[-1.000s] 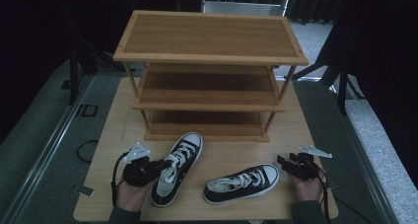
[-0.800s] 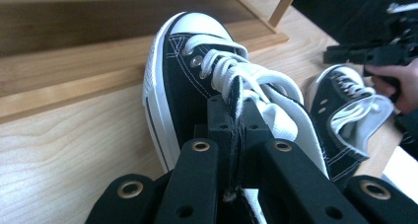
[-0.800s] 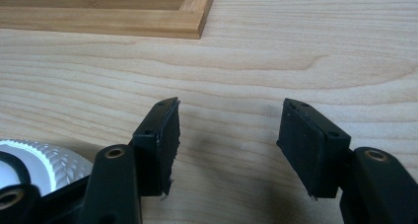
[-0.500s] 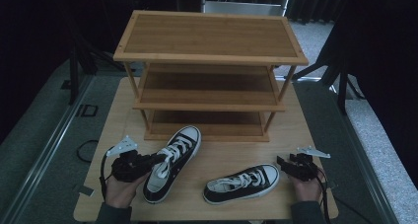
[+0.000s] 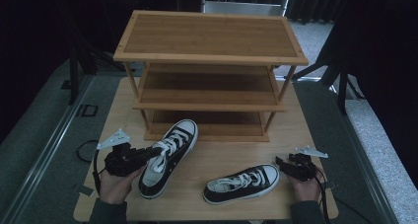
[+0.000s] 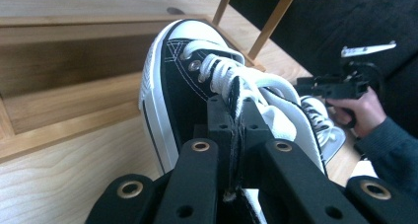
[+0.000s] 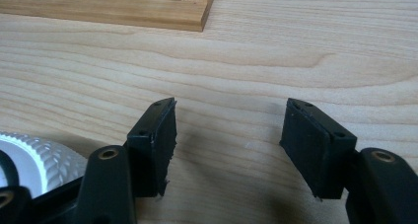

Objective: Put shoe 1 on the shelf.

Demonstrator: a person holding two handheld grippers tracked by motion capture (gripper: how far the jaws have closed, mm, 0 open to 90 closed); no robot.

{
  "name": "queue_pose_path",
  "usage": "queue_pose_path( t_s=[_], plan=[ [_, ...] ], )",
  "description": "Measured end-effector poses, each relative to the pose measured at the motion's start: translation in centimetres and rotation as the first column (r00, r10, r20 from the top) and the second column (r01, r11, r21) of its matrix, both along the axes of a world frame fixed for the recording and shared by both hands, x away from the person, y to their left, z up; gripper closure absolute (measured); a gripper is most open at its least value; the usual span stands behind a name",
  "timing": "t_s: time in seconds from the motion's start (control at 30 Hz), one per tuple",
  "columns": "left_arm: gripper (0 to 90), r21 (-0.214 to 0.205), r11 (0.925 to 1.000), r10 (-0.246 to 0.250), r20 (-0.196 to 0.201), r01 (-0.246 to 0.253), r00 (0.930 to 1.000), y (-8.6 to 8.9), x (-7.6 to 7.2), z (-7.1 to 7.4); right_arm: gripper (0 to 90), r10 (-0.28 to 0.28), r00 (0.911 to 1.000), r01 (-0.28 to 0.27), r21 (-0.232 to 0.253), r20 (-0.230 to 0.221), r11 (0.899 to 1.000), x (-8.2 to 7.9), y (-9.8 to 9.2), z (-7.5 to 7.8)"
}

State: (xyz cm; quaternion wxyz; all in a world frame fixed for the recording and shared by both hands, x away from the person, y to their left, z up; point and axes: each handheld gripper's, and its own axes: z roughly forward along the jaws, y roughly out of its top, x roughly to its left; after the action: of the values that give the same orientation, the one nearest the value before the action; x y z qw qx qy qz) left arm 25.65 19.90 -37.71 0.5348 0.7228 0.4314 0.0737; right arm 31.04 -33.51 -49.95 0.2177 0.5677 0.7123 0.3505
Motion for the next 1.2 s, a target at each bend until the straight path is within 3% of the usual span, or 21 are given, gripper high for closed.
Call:
queue_pose_path(
  t_s=[0.27,0.53,1.2],
  plan=[
    [88.0,-0.01,0.9997,0.022,0.003,-0.022,0.9997,0.2,0.1,1.4,36.5,0.002,1.0,-0.002,-0.002,0.005,1.0,0.0,0.1,-0.1],
    [88.0,-0.046,0.9987,0.019,-0.004,-0.02,0.9998,0.5,0.1,2.3,35.8,0.004,0.9999,-0.004,-0.003,0.013,1.0,0.0,0.1,-0.1],
    [87.9,-0.099,0.995,-0.002,0.05,0.007,0.9988,0.2,-0.3,5.7,35.3,0.007,0.9997,-0.007,-0.023,0.025,1.0,-0.1,0.3,-0.3]
  ],
)
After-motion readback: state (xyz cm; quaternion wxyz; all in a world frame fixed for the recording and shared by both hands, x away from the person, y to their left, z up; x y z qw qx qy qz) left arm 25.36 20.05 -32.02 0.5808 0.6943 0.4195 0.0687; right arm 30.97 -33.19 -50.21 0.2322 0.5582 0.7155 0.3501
